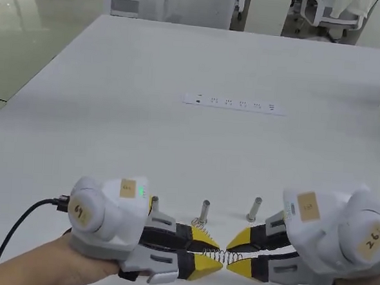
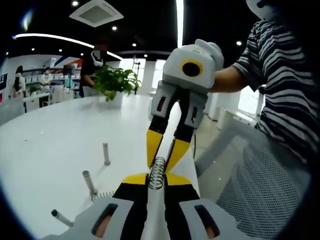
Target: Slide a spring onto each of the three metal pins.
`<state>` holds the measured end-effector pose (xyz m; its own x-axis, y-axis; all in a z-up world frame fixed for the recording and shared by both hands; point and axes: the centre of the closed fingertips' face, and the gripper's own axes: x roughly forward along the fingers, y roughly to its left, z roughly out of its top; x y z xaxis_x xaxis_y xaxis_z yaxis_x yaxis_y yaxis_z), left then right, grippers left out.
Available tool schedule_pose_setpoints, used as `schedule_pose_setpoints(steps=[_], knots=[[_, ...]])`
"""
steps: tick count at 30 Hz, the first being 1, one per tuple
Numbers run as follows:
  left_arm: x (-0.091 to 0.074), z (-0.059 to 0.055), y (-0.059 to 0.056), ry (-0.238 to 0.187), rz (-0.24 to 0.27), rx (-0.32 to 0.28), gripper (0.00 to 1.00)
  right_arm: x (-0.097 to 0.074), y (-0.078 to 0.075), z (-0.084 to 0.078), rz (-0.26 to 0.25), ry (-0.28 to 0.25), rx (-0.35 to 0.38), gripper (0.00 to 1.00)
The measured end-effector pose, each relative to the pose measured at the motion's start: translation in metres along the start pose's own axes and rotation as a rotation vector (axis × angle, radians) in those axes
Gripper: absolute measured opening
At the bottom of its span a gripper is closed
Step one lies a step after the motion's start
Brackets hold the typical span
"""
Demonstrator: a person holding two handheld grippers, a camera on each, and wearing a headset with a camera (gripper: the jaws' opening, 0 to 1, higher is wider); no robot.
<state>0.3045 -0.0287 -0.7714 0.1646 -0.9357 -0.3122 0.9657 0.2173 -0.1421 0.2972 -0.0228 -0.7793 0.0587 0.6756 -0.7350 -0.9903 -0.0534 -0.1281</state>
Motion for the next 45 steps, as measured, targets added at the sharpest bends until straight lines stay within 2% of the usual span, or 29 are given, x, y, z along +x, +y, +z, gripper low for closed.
schedule_pose_setpoints(steps=[3, 6, 25, 30, 45], knots=[[0.000, -0.002, -0.002, 0.009, -0.014, -0.008, 0.03, 0.001, 0.001, -0.004, -0.003, 0.014, -0.015, 0.08], [0.001, -0.003, -0.004, 0.016, -0.023, -0.001, 0.03, 0.001, 0.003, -0.003, 0.004, 0.007, 0.001, 0.08], [0.001, -0.003, -0.007, 0.024, -0.037, -0.007, 0.02, 0.000, 0.005, -0.003, 0.008, -0.007, 0.012, 0.09], [0.000, -0.008, -0.007, 0.037, -0.034, -0.006, 0.02, 0.000, 0.008, -0.014, 0.011, 0.021, 0.002, 0.11], [0.002, -0.005, -0.008, 0.026, -0.056, -0.002, 0.02, 0.001, 0.008, -0.017, 0.013, 0.016, 0.013, 0.09]])
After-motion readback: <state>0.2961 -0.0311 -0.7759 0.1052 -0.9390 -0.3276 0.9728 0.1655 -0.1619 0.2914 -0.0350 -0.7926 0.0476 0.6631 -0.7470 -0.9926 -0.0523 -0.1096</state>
